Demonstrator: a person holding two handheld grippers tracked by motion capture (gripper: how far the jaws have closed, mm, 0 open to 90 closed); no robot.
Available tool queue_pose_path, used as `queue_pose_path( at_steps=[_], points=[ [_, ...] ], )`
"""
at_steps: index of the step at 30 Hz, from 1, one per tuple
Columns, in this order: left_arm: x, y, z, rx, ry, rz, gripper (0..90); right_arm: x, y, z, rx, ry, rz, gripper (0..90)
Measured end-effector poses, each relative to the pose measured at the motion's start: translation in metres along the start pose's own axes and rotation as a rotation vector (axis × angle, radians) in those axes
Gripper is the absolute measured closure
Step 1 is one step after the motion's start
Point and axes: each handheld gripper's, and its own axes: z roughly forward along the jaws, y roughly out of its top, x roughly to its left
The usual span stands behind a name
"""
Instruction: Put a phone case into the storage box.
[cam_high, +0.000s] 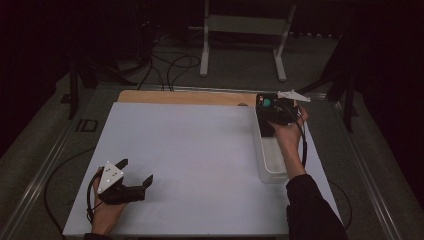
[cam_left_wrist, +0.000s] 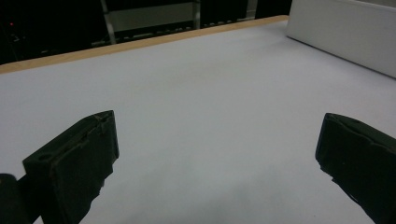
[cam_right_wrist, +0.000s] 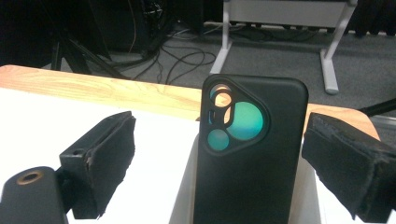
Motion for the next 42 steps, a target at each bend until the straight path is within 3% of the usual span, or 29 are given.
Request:
queue_pose_path(
  at_steps=[14,18,29,35,42],
  points=[
    [0.003,0.01,-0.005,-0.024,-0.001,-0.018,0.1,0.021,-0.016,-0.044,-0.077,0.124,-0.045,9.2],
    [0.004,0.012,-0.006,-0.029,0.002,-0.021,0.1,0.026,-0.025,-0.058,-0.094,0.157,-0.037,9.2],
    [0.006,0.017,-0.009,-0.033,0.004,-0.03,0.1,0.035,-0.054,-0.095,-0.148,0.187,-0.08,9.2],
    [0.006,0.019,-0.01,-0.045,-0.002,-0.029,0.1,0.043,-0.074,-0.11,-0.163,0.202,-0.136,9.2],
    [0.006,0.018,-0.01,-0.047,-0.011,-0.021,0.1,0.04,-0.1,-0.118,-0.171,0.24,-0.115,9.2]
  ],
)
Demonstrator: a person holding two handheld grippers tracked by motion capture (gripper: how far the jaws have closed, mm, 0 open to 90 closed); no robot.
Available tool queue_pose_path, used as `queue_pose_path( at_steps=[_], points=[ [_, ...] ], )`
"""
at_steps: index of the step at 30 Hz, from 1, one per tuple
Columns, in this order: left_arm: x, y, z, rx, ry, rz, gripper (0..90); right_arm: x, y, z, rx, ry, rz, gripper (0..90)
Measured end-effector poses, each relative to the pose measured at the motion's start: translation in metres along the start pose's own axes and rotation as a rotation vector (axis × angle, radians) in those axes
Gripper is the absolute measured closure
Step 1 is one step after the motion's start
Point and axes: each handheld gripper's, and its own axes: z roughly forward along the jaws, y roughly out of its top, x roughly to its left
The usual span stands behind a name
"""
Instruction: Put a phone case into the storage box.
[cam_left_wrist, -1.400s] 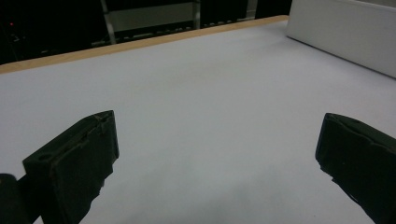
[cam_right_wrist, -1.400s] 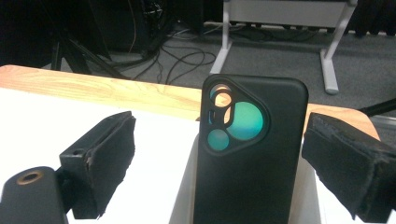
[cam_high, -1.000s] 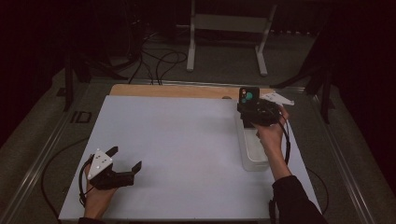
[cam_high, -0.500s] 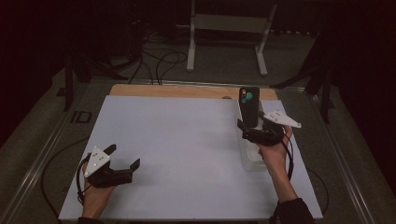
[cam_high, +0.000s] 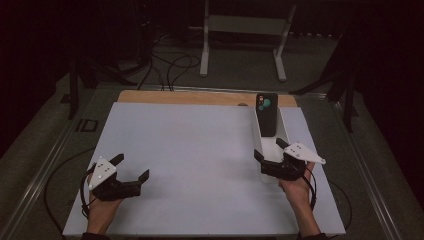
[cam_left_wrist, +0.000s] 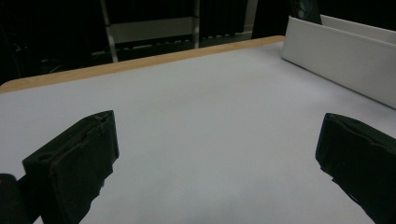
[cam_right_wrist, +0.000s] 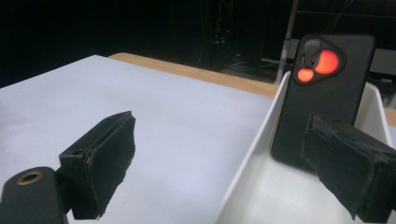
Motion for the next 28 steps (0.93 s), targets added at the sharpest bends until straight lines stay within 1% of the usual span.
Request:
queue_pose_path(
  at_steps=[4,6,9,10,13,15,16,20,22,28],
  points=[
    [-0.001,0.0,0.0,-0.001,-0.006,0.005,0.1,-0.002,-0.011,-0.005,0.001,0.006,0.017,9.2],
    [-0.001,-0.001,0.0,-0.003,-0.01,0.007,0.1,-0.002,-0.015,-0.008,-0.002,0.004,0.015,9.2],
    [-0.001,-0.002,0.0,-0.003,-0.01,0.013,0.1,-0.002,-0.018,-0.011,-0.005,0.014,0.018,9.2],
    [-0.001,-0.002,0.0,-0.004,-0.01,0.013,0.1,-0.001,-0.022,-0.016,-0.016,0.023,0.025,9.2],
    [0.0,-0.003,-0.001,-0.007,-0.01,0.013,0.0,0.0,-0.028,-0.023,-0.032,0.034,0.023,9.2],
    [-0.001,-0.003,-0.001,-0.008,-0.01,0.013,0.1,0.001,-0.029,-0.026,-0.036,0.037,0.02,9.2],
    [-0.001,-0.003,-0.001,-0.008,-0.011,0.015,0.0,0.001,-0.031,-0.03,-0.048,0.035,0.016,9.2],
    [-0.002,-0.005,-0.001,-0.001,-0.013,0.021,0.1,0.002,-0.033,-0.038,-0.069,0.029,0.027,9.2],
    [-0.002,-0.005,0.0,0.002,-0.013,0.023,0.0,0.002,-0.034,-0.039,-0.073,0.029,0.029,9.2],
    [-0.004,-0.005,0.001,0.006,-0.014,0.026,0.1,0.005,-0.035,-0.036,-0.063,0.037,0.008,9.2]
  ],
)
